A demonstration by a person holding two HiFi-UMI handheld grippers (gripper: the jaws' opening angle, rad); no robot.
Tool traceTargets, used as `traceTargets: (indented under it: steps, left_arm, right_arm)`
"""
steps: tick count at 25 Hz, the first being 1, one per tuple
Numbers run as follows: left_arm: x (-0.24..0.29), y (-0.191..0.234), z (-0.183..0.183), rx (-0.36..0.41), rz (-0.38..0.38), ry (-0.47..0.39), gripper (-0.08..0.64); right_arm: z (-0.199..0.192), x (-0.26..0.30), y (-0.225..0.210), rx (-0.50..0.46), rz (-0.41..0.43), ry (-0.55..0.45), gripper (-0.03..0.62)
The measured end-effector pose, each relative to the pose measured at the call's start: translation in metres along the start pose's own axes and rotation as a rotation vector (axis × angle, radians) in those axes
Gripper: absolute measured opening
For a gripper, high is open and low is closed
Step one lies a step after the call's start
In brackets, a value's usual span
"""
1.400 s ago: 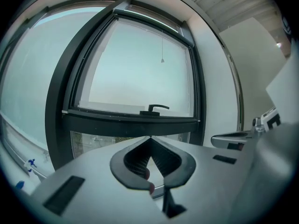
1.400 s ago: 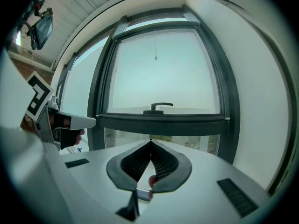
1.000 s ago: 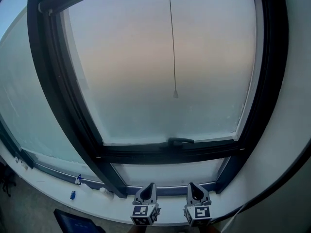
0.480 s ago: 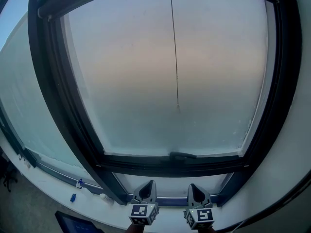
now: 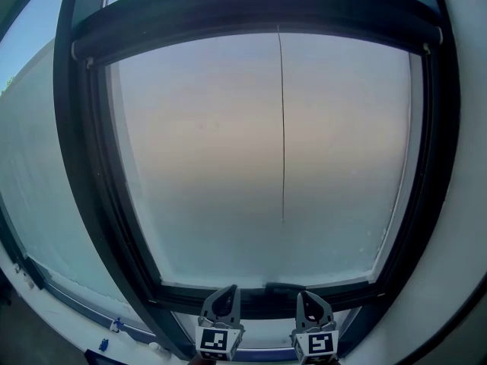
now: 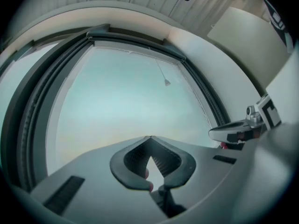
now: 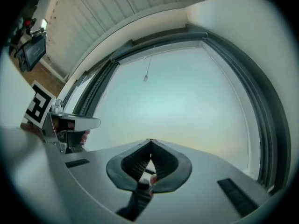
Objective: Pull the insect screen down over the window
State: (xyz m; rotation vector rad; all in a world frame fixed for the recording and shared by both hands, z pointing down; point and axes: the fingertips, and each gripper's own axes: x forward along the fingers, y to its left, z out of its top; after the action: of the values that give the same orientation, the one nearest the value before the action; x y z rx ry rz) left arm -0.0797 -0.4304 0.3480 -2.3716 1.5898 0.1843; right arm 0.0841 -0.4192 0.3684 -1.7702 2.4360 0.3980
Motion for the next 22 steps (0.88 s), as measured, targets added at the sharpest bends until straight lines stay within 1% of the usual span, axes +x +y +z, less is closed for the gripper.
traceTargets:
  steps: [2,5,6,9,10,12,14,16,19,22]
  left_arm:
    - [0.011,0.007,0.022,0.106,-0.011,-0.033,0.002]
    - [0.025,0.018,0.059,0.300,-0.013,-0.079,0.002]
    - [0.029,0.021,0.070,0.353,-0.018,-0.094,0.002]
    - [0.040,0.030,0.094,0.445,-0.015,-0.116,0.003]
    - [0.044,0.034,0.104,0.477,-0.002,-0.129,0.003]
    - [0.051,0.042,0.126,0.567,0.029,-0.148,0.003]
    - [0.060,0.049,0.149,0.663,0.056,-0.154,0.003]
    - [0.070,0.057,0.174,0.743,0.077,-0.155,0.007]
    - [0.086,0.071,0.212,0.870,0.116,-0.168,0.047]
    - [0.096,0.086,0.245,0.994,0.168,-0.181,0.085]
  right_arm:
    - [0.018,0.012,-0.007,-0.080,-0.012,-0.037,0.003]
    - [0.054,0.029,-0.013,-0.204,-0.017,-0.095,0.003]
    - [0.067,0.034,-0.015,-0.249,-0.018,-0.116,0.003]
    - [0.099,0.047,-0.020,-0.390,-0.027,-0.154,0.004]
    - [0.110,0.051,-0.021,-0.434,-0.026,-0.167,0.004]
    - [0.132,0.059,-0.023,-0.509,-0.031,-0.187,0.006]
    - [0.156,0.066,-0.026,-0.581,-0.046,-0.203,0.024]
    - [0.182,0.073,-0.030,-0.664,-0.065,-0.227,0.043]
    - [0.226,0.084,-0.037,-0.771,-0.084,-0.276,0.064]
    - [0.267,0.098,-0.039,-0.870,-0.099,-0.310,0.101]
